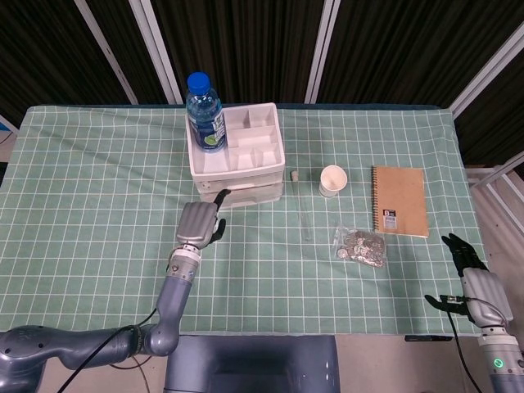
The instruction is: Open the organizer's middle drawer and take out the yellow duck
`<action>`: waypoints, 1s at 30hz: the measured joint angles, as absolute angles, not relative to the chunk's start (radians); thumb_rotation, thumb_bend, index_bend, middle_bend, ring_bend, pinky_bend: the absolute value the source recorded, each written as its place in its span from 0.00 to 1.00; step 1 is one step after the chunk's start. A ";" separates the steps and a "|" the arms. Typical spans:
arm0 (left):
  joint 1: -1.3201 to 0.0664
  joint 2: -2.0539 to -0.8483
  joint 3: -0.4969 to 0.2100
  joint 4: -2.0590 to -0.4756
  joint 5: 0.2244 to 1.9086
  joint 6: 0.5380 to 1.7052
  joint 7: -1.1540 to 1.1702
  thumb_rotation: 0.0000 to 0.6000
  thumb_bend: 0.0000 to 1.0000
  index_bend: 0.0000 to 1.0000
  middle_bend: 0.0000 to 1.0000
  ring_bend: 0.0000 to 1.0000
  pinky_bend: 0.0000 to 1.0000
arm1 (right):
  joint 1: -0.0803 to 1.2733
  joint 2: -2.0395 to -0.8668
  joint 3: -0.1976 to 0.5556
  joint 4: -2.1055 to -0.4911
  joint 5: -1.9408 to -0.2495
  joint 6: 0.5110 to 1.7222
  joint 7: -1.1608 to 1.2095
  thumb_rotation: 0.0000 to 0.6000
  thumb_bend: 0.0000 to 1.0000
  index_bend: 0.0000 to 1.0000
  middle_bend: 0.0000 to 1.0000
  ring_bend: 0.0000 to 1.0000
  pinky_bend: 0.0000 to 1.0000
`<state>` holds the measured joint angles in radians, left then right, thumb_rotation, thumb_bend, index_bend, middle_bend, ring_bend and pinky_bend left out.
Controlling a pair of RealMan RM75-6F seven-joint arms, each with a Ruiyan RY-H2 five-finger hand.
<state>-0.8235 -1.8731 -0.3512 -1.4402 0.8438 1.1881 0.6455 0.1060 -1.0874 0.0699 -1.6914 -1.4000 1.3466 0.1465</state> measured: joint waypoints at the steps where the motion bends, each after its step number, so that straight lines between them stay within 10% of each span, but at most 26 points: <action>1: -0.825 -1.874 -0.352 -1.438 0.836 1.186 0.649 1.00 0.47 0.17 0.99 1.00 1.00 | 0.106 -1.088 0.070 -1.691 -1.400 1.346 0.147 1.00 0.08 0.00 0.00 0.00 0.23; 30: -0.828 -1.824 -0.369 -1.440 0.777 1.202 0.689 1.00 0.47 0.34 1.00 1.00 1.00 | 0.106 -1.087 0.069 -1.693 -1.399 1.345 0.143 1.00 0.08 0.00 0.00 0.00 0.23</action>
<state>-0.8281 -1.8241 -0.3687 -1.4398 0.7767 1.2025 0.6886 0.1059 -1.0875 0.0690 -1.6932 -1.3989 1.3453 0.1426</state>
